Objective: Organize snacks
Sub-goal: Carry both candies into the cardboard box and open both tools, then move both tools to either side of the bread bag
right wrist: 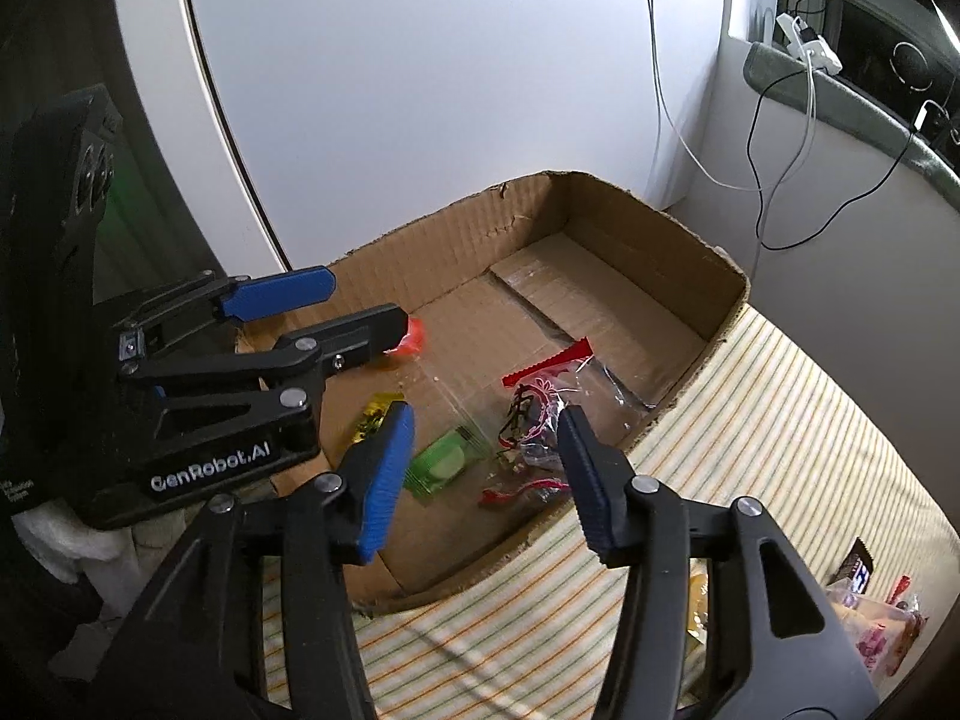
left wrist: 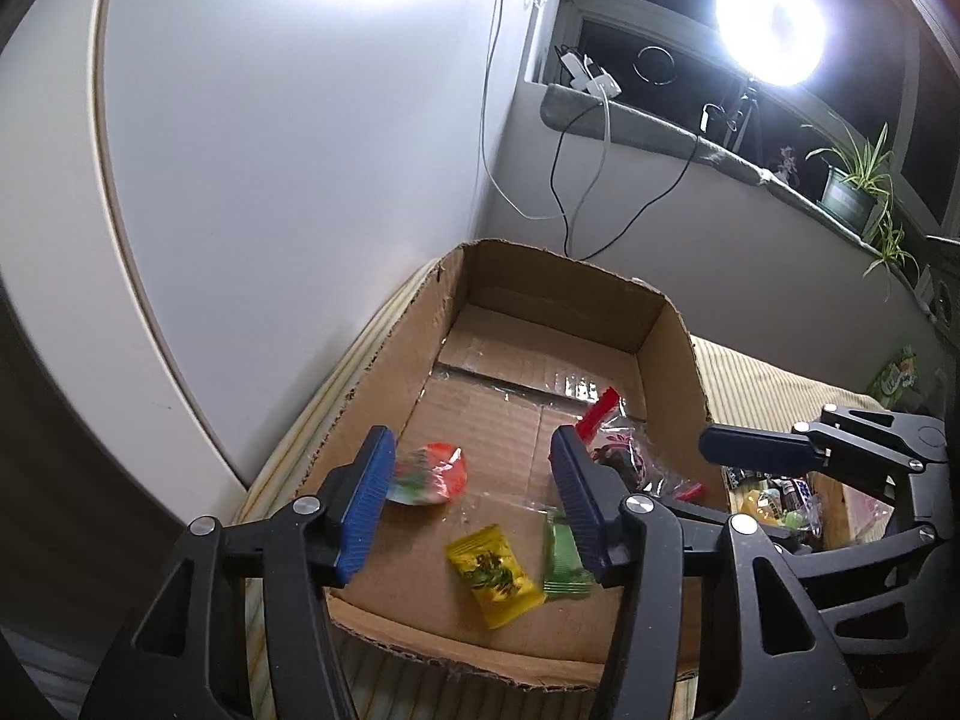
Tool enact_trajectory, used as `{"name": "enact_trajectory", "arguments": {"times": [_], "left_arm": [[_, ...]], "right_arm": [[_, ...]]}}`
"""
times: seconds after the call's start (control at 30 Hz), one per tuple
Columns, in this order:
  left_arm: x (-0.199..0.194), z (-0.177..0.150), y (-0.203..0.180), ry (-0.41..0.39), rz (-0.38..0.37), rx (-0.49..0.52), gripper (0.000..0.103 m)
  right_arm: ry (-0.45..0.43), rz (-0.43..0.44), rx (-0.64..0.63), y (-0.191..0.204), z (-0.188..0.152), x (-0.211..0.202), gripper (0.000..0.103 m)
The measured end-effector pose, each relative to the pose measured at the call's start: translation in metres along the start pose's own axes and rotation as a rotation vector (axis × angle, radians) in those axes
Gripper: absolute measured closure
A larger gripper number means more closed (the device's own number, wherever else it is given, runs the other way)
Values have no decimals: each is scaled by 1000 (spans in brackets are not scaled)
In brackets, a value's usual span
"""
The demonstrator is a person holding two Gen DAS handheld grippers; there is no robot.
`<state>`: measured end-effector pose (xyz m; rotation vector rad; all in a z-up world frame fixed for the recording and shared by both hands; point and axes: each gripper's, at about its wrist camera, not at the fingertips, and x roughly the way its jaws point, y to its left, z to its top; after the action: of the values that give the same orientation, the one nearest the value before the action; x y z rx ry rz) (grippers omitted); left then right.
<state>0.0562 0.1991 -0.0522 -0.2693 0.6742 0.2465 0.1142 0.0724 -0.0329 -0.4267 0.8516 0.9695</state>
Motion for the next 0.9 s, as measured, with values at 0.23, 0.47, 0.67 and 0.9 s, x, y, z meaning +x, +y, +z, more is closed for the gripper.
{"name": "enact_trajectory", "arguments": {"times": [0.23, 0.47, 0.67, 0.9], "left_arm": [[-11, 0, -6, -21, 8, 3, 50], [-26, -3, -23, -37, -17, 12, 50], [-31, -10, -51, -33, -74, 25, 40], [-25, -23, -95, 9, -172, 62, 29]], "right_arm": [[-12, -22, -7, -4, -8, -13, 44], [-35, -64, 26, -24, -29, -42, 34], [-47, -111, 99, -55, -57, -68, 19], [-49, -161, 216, -101, -93, -97, 12]]}}
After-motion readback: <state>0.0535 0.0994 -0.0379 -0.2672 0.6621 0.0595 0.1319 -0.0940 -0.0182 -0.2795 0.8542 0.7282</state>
